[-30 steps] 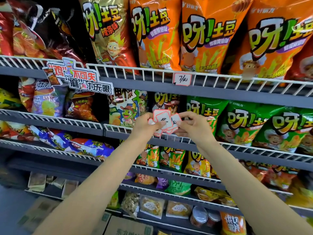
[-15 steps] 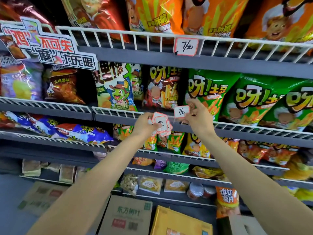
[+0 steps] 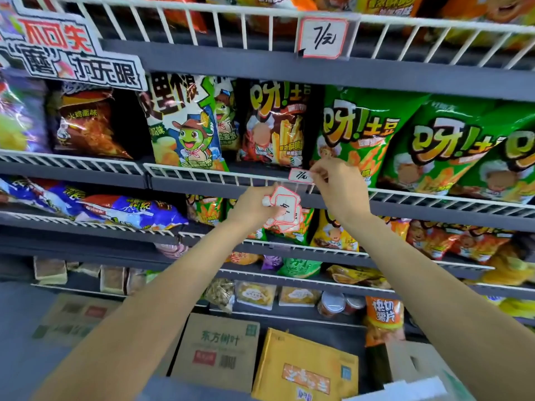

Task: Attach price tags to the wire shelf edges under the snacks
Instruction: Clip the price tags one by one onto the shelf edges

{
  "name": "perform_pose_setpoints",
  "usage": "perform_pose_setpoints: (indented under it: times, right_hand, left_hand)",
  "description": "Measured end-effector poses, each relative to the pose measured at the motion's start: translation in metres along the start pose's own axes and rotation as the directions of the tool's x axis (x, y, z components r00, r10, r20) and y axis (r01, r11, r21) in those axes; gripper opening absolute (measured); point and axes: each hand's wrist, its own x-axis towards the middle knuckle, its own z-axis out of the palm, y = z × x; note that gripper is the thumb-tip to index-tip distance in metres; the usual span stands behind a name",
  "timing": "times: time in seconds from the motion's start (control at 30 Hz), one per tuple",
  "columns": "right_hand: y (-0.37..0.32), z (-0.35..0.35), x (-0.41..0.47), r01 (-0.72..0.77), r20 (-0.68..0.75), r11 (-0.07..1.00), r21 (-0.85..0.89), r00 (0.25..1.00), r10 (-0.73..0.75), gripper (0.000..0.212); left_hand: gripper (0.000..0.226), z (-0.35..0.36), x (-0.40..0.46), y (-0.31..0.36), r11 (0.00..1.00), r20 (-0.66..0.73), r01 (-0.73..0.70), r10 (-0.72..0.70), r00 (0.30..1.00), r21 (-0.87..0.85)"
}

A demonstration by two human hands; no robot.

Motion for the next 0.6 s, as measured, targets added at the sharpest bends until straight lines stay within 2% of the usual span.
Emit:
perform_pose_setpoints:
  times: [0.1,0.2,0.3,0.37,0.47,0.6]
  right_hand:
    - [-0.003,0.0,0.001,0.064,0.013,0.994,-0.084,0.998,-0.063,0.016]
    - [-0.004,0.003,0.002,0.101,0.029,0.978,-0.184,0.995,-0.097,0.018]
    - [-0.008,0.008,0.0,0.176,0.016,0.937,-0.301,0.984,-0.179,0.016]
    - [-0.012,0.01,-0.003,0.201,0.015,0.905,-0.374,0.977,-0.211,0.029]
    - [-0.011,0.017,-0.008,0.198,0.004,0.889,-0.412,0.976,-0.216,0.033]
    - [-0.009,0.022,-0.017,0.22,0.068,0.88,-0.42,0.975,-0.211,0.029]
  left_hand:
    - [0.035,-0.003,-0.002,-0.005,0.999,-0.023,-0.041,0.042,0.999,0.035]
    - [0.051,-0.008,-0.003,-0.012,0.979,-0.005,-0.051,0.053,0.999,0.197]
    - [0.056,-0.011,-0.002,-0.017,0.95,0.034,-0.075,0.068,0.997,0.304]
    - [0.058,-0.011,-0.001,-0.016,0.936,0.042,-0.087,0.077,0.996,0.341]
    - [0.058,-0.011,-0.001,-0.014,0.925,0.04,-0.091,0.082,0.996,0.37]
    - [0.059,-0.011,0.0,-0.015,0.921,0.045,-0.092,0.082,0.996,0.378]
